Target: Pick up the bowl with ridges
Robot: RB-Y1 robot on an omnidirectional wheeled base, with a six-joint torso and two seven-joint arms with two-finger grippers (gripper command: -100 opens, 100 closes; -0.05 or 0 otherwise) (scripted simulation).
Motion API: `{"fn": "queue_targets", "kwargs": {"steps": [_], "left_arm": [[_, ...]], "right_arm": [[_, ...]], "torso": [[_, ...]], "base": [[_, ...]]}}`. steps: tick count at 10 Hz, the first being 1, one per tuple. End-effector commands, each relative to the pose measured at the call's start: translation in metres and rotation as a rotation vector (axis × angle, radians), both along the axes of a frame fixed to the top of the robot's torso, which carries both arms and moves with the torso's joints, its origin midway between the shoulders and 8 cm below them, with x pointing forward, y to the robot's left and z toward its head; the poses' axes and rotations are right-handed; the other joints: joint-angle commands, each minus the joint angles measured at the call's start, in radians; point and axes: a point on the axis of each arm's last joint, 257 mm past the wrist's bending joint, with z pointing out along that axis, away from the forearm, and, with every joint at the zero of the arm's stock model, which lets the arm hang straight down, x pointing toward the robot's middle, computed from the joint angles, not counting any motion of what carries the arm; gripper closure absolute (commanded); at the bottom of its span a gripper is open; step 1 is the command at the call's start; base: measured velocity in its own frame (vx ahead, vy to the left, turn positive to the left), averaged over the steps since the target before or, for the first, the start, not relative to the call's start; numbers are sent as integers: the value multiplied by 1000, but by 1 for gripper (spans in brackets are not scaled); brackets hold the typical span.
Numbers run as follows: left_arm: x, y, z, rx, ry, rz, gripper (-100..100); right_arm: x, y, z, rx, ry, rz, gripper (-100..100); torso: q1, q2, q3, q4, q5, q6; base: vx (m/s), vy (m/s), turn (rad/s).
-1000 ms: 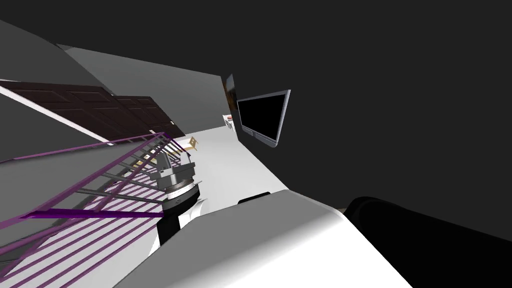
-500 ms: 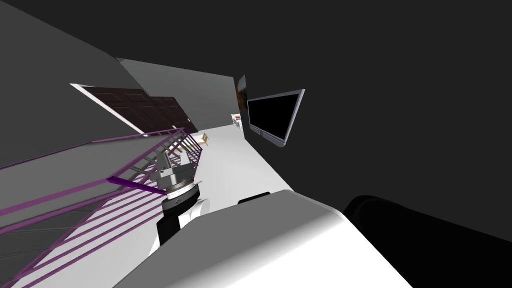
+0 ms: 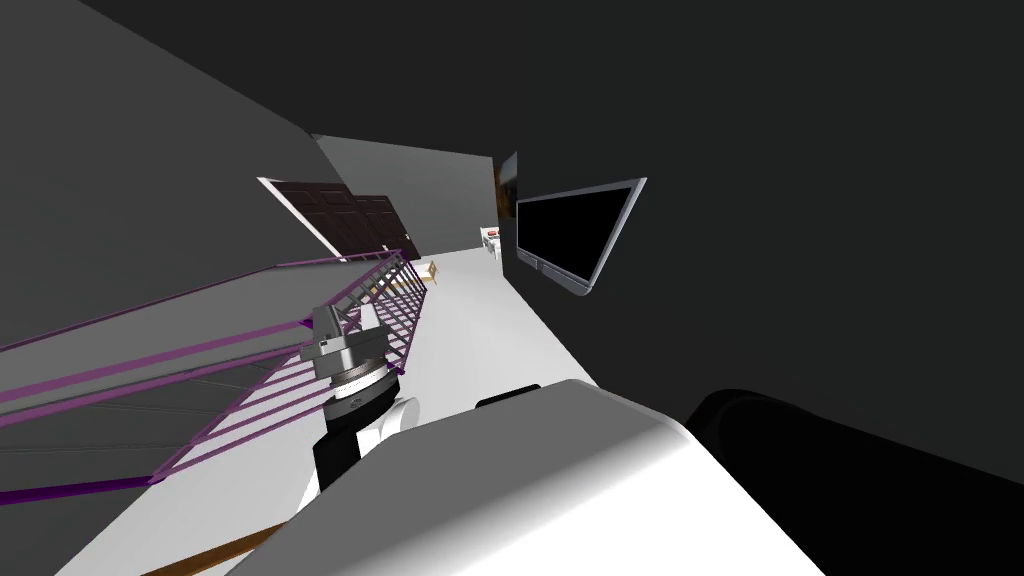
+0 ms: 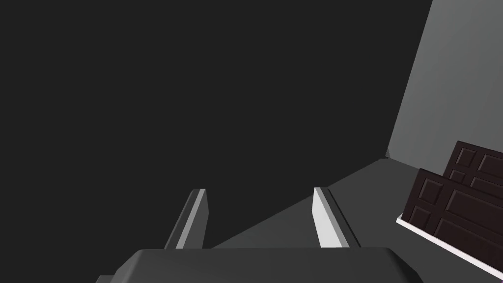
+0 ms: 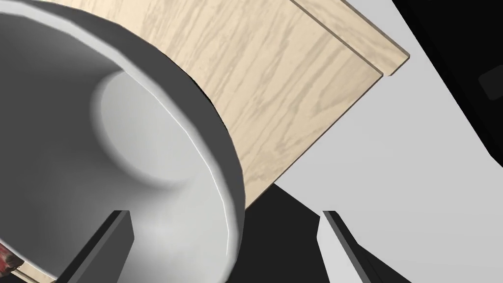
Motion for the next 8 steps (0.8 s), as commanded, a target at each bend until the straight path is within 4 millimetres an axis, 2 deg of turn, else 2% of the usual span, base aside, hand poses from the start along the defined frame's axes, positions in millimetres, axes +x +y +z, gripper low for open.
{"fn": "queue_targets", "kwargs": {"steps": [1,2,6,7,8], "left_arm": [[0,0,0,0,0,0,0],[0,0,0,0,0,0,0],[0,0,0,0,0,0,0],[0,0,0,0,0,0,0],[0,0,0,0,0,0,0]], "right_arm": [[0,0,0,0,0,0,-100],[0,0,0,-1,-1,-5,100],[0,1,0,1,-2,-3,100],[1,1,0,1,-3,-3,0],[3,15,-2,20,-11,41,100]], "torso": [[0,0,0,0,0,0],[-3,-1,0,0,-1,0],[-6,-2,-1,-1,-1,0],[-6,-2,-1,-1,-1,0],[-6,-2,-1,-1,-1,0]], "base": [[-16,17,0],[-3,6,-2],[0,0,0],[0,0,0],[71,-187,-360]]}}
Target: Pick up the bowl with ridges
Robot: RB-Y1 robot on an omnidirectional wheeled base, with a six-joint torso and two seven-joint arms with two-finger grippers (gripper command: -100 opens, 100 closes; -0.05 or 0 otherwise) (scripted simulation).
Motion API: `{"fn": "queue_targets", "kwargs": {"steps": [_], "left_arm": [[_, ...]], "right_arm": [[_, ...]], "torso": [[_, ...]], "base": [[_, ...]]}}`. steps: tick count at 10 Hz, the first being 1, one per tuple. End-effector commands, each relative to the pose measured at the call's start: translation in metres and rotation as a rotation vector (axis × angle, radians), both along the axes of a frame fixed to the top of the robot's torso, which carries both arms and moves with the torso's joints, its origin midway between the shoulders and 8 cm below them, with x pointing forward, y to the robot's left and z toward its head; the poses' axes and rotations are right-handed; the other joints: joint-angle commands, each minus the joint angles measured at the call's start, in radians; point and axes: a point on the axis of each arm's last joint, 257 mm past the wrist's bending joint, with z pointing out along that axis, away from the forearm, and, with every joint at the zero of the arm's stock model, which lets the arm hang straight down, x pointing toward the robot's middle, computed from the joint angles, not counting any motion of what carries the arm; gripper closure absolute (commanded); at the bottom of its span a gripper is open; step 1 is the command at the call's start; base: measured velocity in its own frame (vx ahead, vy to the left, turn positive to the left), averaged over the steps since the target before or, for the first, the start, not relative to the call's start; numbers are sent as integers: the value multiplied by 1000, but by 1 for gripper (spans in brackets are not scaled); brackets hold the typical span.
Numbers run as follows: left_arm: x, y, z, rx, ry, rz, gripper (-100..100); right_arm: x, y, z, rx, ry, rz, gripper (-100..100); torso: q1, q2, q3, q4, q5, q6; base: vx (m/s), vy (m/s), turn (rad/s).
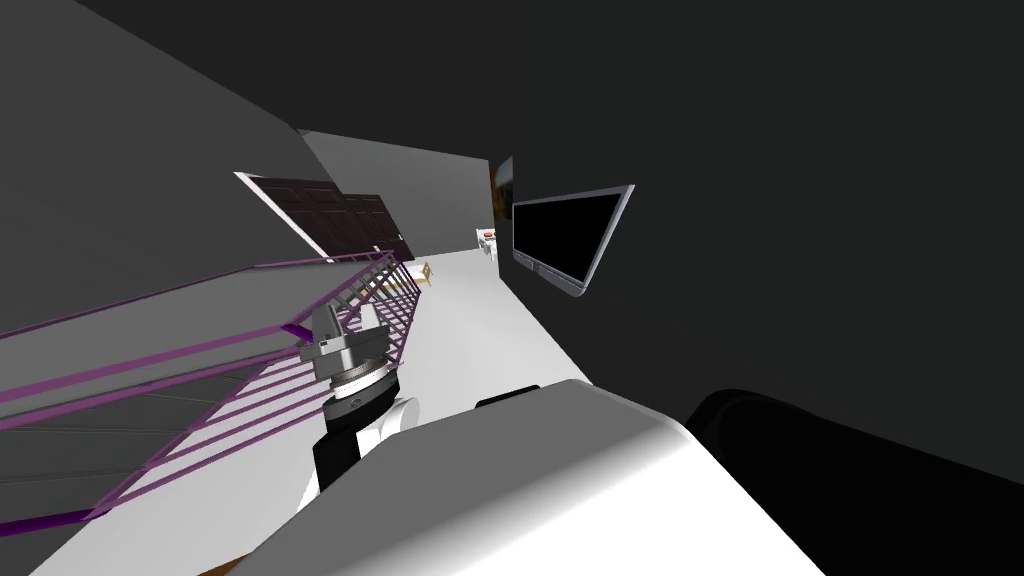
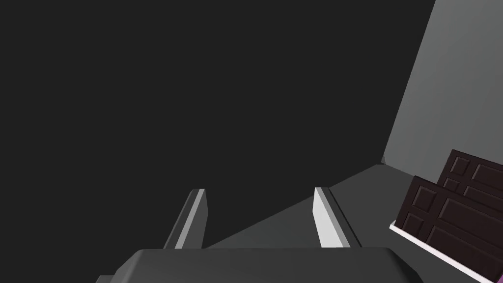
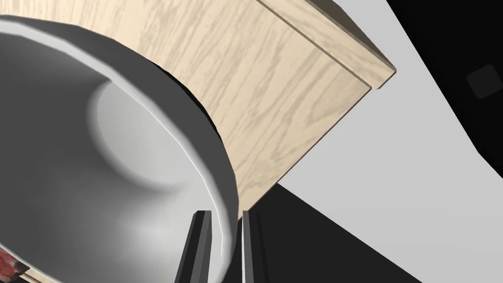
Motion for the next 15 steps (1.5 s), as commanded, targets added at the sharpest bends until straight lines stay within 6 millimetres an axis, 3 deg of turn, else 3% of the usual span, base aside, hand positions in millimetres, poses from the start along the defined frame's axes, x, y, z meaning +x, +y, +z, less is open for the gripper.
{"fn": "queue_targets", "kwargs": {"steps": [1,2,4,5,15], "left_arm": [[0,0,0,0,0,0,0],[0,0,0,0,0,0,0],[0,0,0,0,0,0,0],[0,0,0,0,0,0,0],[0,0,0,0,0,0,0]], "right_arm": [[-3,6,3,10,4,38,100],[-3,20,3,22,-3,67,100],[2,21,1,28,-2,110,100],[7,34,1,38,-18,144,100],[23,61,7,43,-24,394,100]], "torso": [[0,0,0,0,0,0],[-3,0,0,-1,0,0],[-2,-1,-1,0,0,-2],[3,1,0,1,1,-3],[1,1,1,0,1,0]], "base": [[83,-210,-385],[106,-225,-444],[73,-128,-192],[84,-128,-371],[95,-108,-261]]}}
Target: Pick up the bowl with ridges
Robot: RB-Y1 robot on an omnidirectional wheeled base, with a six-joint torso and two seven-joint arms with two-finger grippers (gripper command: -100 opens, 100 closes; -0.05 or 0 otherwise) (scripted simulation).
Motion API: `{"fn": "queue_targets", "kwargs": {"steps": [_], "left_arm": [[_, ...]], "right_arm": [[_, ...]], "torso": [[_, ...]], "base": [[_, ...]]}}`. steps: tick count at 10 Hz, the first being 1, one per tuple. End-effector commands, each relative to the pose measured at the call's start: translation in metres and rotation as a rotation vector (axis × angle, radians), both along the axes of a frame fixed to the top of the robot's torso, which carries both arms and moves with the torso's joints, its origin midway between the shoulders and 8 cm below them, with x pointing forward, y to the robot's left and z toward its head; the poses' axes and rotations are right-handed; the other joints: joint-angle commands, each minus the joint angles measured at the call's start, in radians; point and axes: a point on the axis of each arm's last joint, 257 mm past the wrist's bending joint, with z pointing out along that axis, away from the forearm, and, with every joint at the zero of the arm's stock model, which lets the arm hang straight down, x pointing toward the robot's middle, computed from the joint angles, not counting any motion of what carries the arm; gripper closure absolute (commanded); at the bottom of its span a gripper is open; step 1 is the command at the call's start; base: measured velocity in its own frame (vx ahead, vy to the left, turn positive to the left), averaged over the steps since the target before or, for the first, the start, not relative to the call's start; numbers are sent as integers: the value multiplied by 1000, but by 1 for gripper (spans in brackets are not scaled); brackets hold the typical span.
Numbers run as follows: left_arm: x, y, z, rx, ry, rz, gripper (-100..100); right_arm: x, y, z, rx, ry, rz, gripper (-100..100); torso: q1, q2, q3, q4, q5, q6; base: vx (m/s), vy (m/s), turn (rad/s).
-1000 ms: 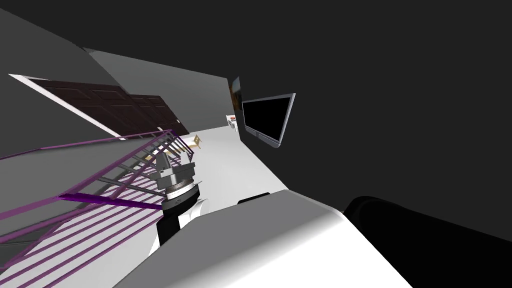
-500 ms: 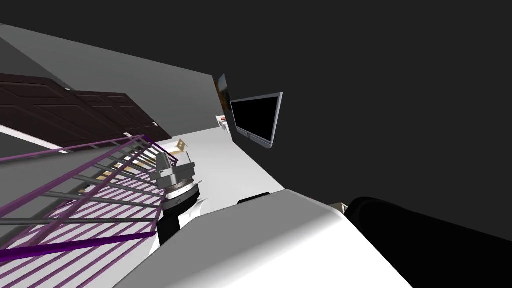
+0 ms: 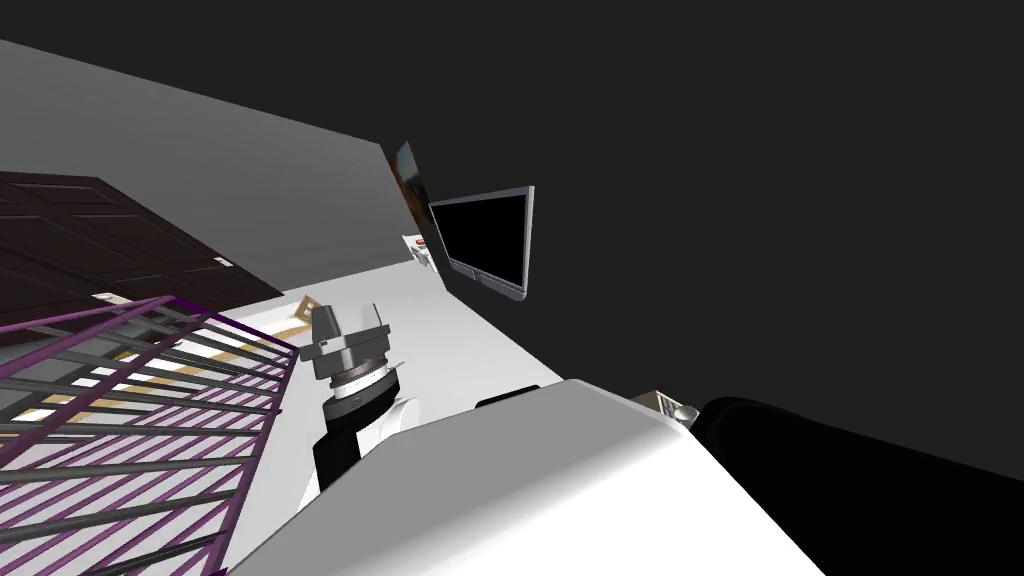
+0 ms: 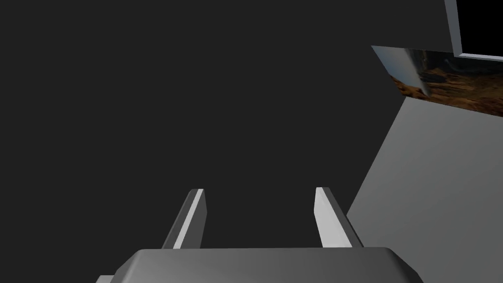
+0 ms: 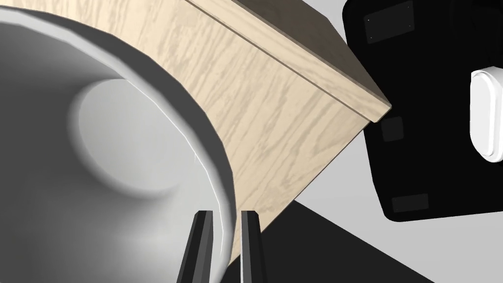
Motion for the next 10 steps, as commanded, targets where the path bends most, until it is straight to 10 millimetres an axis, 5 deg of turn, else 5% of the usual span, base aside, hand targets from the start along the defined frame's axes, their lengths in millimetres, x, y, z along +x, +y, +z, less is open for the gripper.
{"fn": "queue_targets", "kwargs": {"steps": [1,10], "left_arm": [[0,0,0,0,0,0,0],[0,0,0,0,0,0,0]], "right_arm": [[1,0,1,-2,5,36,100],[18,12,16,-47,2,269,100]], "torso": [[0,0,0,0,0,0],[2,-1,-2,-2,2,-2]], "base": [[65,-38,-49],[113,-81,-253]]}}
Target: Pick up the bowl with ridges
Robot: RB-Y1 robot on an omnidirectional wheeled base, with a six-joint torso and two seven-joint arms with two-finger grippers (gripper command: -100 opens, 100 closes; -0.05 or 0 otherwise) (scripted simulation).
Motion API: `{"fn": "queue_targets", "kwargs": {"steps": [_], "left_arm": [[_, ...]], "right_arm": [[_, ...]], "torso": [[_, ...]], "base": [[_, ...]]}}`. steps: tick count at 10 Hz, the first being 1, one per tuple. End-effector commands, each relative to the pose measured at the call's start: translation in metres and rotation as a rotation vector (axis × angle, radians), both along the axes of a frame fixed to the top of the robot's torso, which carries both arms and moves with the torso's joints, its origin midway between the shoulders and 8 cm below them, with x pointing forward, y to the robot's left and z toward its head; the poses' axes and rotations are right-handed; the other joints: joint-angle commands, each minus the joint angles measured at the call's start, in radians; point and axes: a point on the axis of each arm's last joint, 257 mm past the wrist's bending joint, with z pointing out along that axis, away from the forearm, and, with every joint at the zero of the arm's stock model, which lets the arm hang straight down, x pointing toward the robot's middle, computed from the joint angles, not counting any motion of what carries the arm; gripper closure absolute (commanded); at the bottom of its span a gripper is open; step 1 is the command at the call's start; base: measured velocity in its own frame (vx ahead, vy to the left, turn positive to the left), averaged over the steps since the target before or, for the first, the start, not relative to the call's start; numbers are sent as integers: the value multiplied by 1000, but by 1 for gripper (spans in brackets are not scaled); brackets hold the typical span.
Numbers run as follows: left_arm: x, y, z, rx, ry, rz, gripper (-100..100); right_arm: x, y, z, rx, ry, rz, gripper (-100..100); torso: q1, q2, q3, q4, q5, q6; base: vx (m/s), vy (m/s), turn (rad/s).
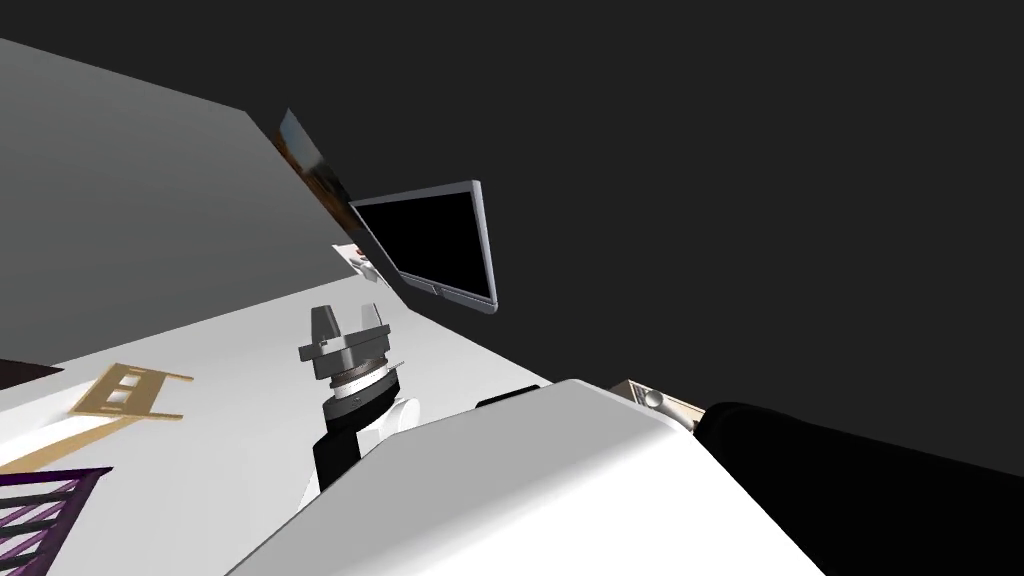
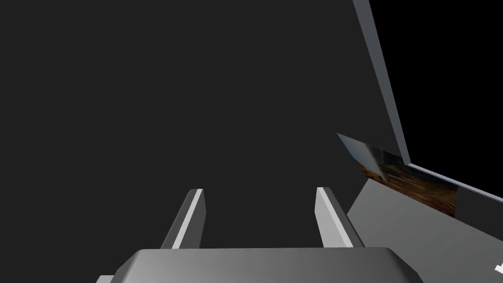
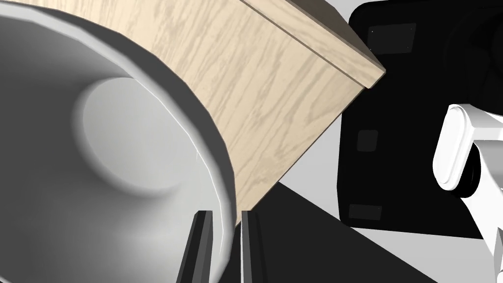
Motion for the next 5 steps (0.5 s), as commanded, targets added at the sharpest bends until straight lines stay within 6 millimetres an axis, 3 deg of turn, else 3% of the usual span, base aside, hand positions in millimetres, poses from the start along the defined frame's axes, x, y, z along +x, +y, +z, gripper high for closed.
{"fn": "queue_targets", "kwargs": {"steps": [1,2,4,5], "left_arm": [[0,0,0,0,0,0,0],[0,0,0,0,0,0,0],[0,0,0,0,0,0,0],[0,0,0,0,0,0,0]], "right_arm": [[6,1,7,-23,-6,53,100],[6,1,7,-26,2,80,100],[5,1,7,-24,3,81,100],[6,1,7,-25,3,85,0]], "torso": [[0,0,0,0,0,0],[-1,-3,-2,-1,0,2],[1,-1,-1,-1,1,-1],[2,2,1,0,1,0]], "base": [[155,-89,-340],[160,-88,-332],[52,-17,-27],[8,-3,2]]}}
